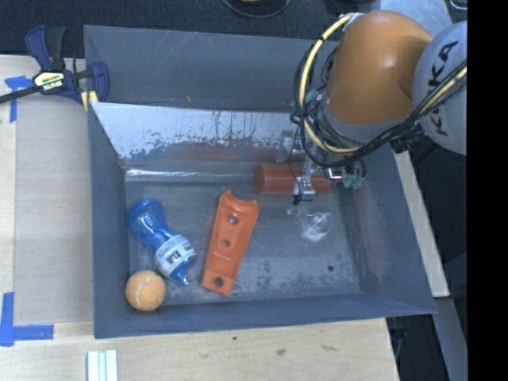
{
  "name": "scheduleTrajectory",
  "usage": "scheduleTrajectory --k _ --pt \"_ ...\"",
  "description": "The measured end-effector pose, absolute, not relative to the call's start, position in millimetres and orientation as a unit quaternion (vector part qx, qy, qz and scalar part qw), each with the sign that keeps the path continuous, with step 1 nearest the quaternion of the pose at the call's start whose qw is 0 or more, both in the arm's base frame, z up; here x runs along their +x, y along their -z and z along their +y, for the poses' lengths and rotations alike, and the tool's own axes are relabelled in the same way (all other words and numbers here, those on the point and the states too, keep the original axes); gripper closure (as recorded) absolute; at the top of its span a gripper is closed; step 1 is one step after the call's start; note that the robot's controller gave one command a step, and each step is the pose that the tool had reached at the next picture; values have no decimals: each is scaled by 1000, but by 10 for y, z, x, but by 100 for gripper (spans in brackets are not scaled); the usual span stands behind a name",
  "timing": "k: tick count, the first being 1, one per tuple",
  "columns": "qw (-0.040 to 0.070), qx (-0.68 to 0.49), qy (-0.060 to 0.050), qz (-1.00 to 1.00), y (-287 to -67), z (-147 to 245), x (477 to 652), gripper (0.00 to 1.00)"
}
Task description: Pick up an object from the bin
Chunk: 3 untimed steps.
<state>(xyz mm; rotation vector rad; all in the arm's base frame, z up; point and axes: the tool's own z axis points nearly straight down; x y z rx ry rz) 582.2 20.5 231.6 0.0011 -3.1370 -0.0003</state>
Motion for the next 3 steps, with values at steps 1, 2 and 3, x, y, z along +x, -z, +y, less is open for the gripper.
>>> scheduleTrajectory --k 1,2,3 --pt "-2 0 0 -1000 -2368 204 5834 0" --pt "2 15 0 -1000 -1406 -267 6191 0" --pt "-2 21 2 -1000 -904 765 6148 0"
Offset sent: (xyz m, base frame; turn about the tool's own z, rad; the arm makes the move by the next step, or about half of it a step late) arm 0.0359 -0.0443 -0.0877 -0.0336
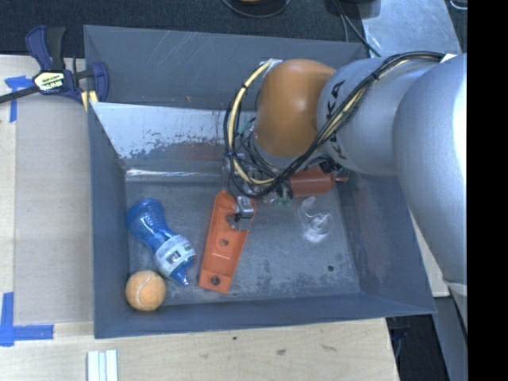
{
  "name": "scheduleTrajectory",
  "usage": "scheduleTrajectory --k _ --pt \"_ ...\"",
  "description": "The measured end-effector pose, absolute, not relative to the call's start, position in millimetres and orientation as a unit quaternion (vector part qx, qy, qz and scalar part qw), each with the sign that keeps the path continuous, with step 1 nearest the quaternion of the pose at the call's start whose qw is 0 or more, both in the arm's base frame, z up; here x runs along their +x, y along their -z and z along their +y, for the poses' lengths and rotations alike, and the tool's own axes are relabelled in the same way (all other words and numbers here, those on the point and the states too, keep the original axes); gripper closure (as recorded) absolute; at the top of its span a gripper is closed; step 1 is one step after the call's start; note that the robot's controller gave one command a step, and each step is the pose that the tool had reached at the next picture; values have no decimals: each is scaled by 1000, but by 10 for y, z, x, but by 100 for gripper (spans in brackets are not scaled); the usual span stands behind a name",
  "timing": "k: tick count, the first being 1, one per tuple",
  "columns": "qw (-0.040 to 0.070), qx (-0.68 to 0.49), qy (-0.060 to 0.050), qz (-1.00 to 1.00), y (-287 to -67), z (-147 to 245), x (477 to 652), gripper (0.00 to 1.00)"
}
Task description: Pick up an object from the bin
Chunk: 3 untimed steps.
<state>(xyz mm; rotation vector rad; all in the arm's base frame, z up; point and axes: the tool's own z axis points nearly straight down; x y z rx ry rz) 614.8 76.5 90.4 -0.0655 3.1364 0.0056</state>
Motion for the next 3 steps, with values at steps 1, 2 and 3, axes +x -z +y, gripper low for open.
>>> scheduleTrajectory --k 1,2,3 --pt "-13 -102 -1 995 -733 53 6248 100" --pt "-12 -101 -1 995 -732 54 6250 100" --pt "-11 -88 -1 996 -2127 96 6234 100"
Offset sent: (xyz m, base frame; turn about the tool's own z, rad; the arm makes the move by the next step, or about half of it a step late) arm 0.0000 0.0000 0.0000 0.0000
